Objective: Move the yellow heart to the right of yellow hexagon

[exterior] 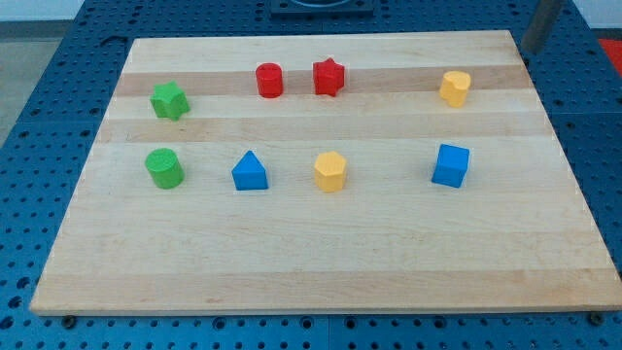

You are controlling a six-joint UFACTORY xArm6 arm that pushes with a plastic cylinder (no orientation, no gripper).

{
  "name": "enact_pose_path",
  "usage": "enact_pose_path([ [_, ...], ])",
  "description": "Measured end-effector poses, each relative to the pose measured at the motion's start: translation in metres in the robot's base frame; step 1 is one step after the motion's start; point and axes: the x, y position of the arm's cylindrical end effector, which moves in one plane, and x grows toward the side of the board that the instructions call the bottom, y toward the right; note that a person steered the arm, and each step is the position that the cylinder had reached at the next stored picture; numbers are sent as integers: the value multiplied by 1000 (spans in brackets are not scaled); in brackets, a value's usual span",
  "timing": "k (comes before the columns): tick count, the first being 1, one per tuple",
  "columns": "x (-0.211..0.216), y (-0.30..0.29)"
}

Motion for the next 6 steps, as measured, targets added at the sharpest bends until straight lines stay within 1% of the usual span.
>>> enact_pose_path([
  [2, 8, -21],
  [3, 35, -85],
  [4, 36, -87],
  [5, 51, -100],
  [6, 56, -102],
])
